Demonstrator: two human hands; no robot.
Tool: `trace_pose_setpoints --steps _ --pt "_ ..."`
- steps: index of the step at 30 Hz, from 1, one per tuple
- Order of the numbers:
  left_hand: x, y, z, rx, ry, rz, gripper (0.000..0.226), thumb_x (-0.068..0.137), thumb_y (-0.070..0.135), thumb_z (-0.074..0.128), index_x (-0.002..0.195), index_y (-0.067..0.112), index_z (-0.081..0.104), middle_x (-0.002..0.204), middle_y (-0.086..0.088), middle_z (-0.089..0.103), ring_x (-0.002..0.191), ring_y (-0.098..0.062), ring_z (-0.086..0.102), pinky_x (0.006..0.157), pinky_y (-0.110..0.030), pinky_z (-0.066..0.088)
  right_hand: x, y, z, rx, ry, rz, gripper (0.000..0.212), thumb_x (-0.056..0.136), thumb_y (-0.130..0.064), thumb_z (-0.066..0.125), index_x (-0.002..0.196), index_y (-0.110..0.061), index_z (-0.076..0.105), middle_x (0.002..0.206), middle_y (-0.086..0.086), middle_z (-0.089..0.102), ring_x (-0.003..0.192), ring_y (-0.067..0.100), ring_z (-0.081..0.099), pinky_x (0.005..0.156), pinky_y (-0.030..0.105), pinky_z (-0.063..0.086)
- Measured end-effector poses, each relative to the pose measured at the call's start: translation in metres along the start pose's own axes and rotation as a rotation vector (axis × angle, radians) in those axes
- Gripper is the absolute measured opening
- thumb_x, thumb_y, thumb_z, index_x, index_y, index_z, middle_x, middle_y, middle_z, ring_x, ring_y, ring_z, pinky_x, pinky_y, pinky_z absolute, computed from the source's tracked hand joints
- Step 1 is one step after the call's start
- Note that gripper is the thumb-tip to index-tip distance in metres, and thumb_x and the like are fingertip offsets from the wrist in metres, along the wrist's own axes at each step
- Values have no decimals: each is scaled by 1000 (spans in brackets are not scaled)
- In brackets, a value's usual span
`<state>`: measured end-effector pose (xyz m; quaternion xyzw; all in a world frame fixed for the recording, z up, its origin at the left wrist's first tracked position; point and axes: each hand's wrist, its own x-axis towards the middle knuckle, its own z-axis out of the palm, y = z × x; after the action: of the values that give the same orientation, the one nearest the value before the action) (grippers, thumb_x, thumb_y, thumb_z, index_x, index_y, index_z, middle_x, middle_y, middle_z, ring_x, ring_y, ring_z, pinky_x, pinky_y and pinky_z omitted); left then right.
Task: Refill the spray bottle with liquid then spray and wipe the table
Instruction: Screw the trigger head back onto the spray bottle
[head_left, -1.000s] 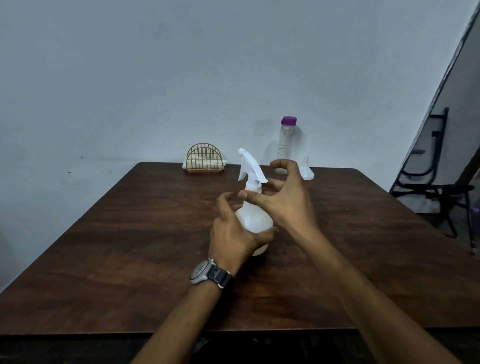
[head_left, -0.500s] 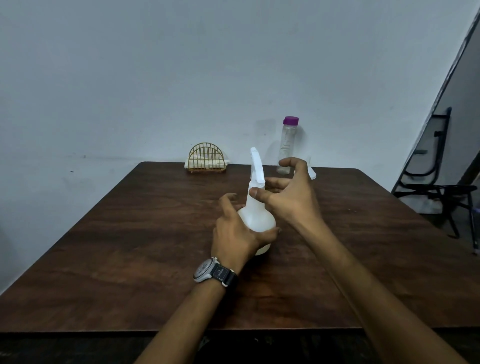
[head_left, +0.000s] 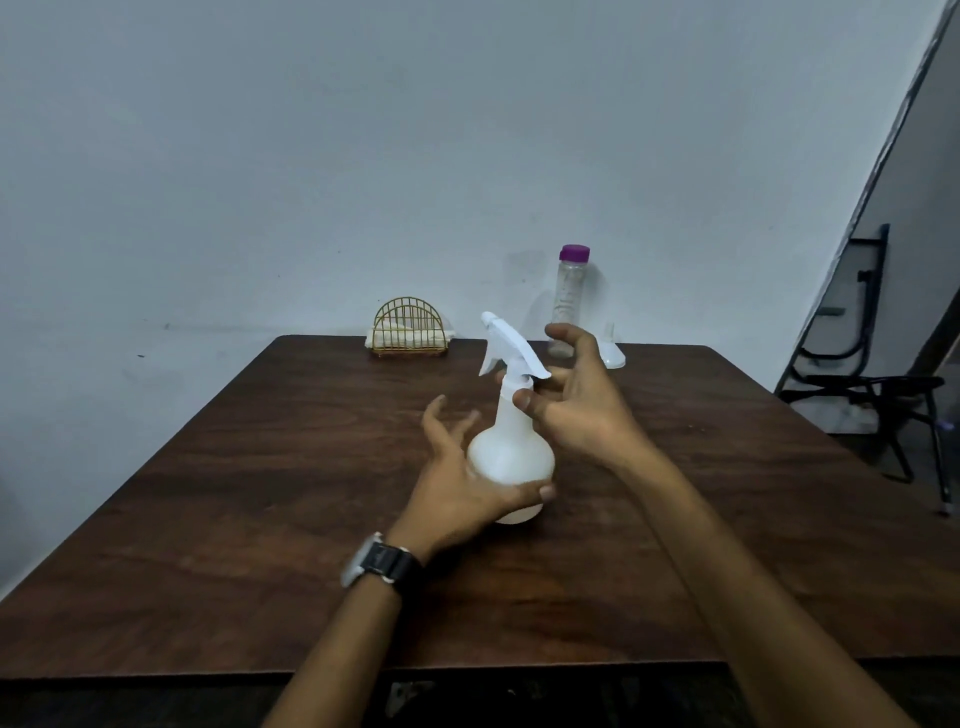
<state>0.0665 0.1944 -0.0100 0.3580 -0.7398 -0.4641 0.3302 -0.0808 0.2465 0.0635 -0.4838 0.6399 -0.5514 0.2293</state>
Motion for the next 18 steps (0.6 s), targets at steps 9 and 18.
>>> trace_pose_setpoints --steps 9,18 --pt "-9 -2 10 120 135 29 123 58 43 99 148 33 17 113 23 61 115 -10 60 93 -26 46 7 4 5 -1 46 4 68 78 -10 78 133 -35 46 98 -12 73 102 17 75 100 46 57" --pt "-19 6 33 188 317 45 103 63 51 94 136 28 25 105 8 65 102 -31 72 71 -34 55 -2 15 14 90 156 -93 53 88 -2 73 127 -32 55 106 -11 75 97 5 75 92 32 59"
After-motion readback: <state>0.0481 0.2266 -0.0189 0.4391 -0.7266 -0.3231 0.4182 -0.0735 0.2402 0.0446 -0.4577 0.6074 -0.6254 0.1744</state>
